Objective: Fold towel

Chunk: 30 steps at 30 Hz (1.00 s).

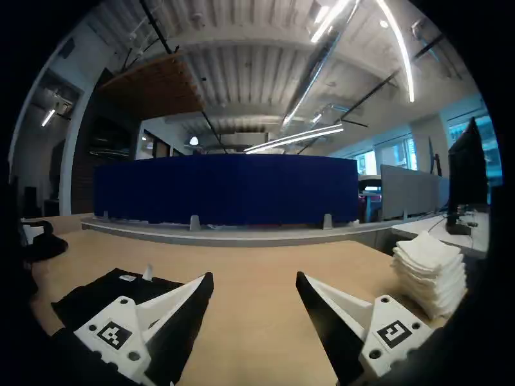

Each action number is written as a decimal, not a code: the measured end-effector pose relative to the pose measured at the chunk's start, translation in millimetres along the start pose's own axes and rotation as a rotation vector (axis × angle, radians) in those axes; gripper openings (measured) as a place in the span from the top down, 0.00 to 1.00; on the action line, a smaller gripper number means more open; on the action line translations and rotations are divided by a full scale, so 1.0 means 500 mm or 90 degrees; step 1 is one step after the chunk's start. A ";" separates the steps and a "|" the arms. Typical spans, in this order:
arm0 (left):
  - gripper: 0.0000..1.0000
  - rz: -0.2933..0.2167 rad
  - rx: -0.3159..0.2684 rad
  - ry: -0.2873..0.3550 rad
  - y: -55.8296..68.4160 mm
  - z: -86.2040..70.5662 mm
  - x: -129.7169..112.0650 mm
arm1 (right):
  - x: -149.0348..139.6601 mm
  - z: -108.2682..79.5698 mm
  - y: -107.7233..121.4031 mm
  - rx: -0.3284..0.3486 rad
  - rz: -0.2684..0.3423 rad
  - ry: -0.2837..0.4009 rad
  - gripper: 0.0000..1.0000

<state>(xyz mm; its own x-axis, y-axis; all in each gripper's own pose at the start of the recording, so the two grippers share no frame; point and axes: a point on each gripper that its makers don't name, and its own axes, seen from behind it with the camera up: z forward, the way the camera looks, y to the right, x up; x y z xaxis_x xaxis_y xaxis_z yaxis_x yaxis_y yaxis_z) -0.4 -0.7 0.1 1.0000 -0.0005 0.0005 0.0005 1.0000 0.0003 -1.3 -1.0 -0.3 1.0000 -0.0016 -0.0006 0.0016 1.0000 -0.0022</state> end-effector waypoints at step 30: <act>0.08 -0.004 -0.010 0.003 0.001 -0.009 0.307 | 0.331 -0.012 0.011 -0.004 -0.017 0.011 0.00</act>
<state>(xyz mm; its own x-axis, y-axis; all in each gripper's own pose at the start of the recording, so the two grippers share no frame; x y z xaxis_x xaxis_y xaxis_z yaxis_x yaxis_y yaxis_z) 153.3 -0.5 -4.2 1.0000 -0.0061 -0.0043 0.0061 0.9999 -0.0148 164.1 4.1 -6.3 0.9994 -0.0290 -0.0182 0.0289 0.9995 -0.0092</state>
